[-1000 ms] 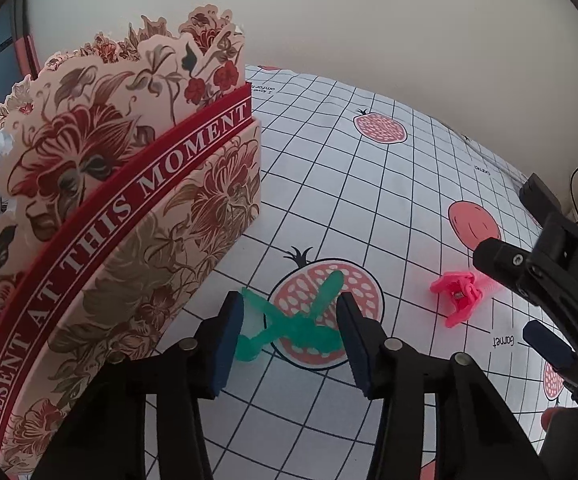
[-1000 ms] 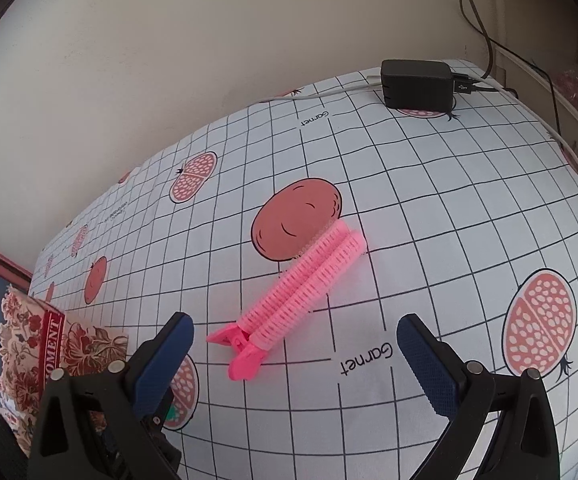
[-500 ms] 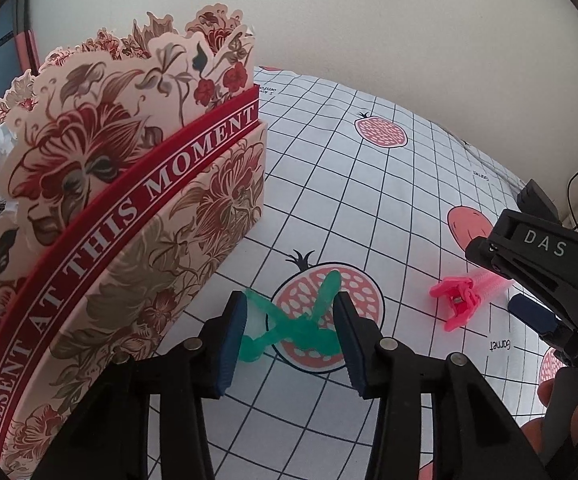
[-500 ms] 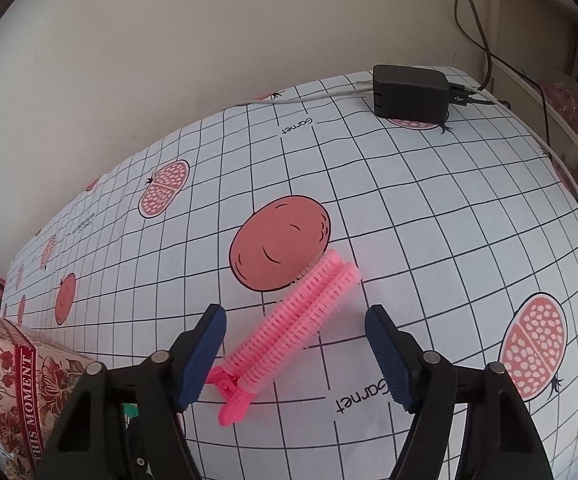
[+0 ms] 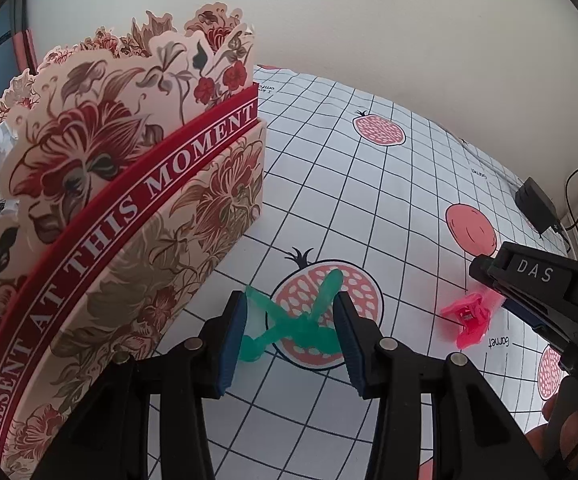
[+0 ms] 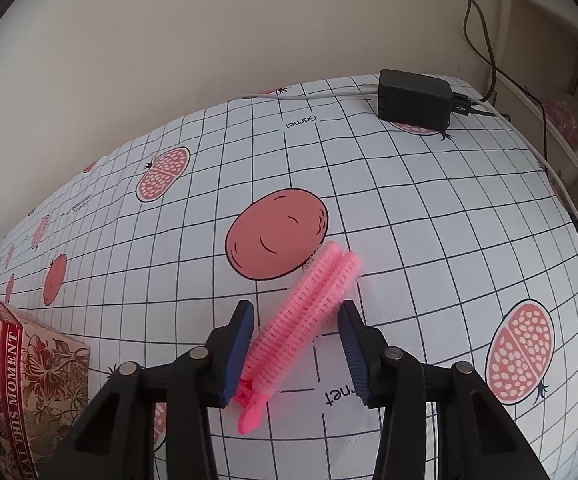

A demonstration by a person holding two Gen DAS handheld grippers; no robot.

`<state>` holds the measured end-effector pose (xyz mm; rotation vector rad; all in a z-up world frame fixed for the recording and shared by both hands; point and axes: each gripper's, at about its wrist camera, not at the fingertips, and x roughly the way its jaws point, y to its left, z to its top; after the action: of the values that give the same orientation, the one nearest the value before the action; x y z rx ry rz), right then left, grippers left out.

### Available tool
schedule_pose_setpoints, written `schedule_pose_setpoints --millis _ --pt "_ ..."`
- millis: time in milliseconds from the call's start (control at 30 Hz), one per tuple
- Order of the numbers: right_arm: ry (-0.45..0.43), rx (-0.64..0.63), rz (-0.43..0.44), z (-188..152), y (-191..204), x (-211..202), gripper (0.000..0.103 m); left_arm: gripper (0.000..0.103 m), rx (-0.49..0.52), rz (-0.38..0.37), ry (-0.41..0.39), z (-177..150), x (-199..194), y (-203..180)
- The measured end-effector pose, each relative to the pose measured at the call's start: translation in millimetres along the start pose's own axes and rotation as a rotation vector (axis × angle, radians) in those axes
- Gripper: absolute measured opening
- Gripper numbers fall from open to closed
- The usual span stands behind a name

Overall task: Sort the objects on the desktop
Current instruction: 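Close the left gripper on the green toy while the right gripper grasps the pink clip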

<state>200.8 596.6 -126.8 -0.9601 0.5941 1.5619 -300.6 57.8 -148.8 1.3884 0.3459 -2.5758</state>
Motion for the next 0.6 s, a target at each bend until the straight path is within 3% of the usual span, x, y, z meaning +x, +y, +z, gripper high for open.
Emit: schedule_pose_setpoints --millis 267,600 --pt "0.019 0.003 0.027 -11 -3 -7 0.035 0.046 0.005 -0.008 0.011 -1 0 -1" --pt "0.046 0.033 0.054 -35 -12 -20 0.031 0.044 0.015 -0.035 0.031 -2 -3 1"
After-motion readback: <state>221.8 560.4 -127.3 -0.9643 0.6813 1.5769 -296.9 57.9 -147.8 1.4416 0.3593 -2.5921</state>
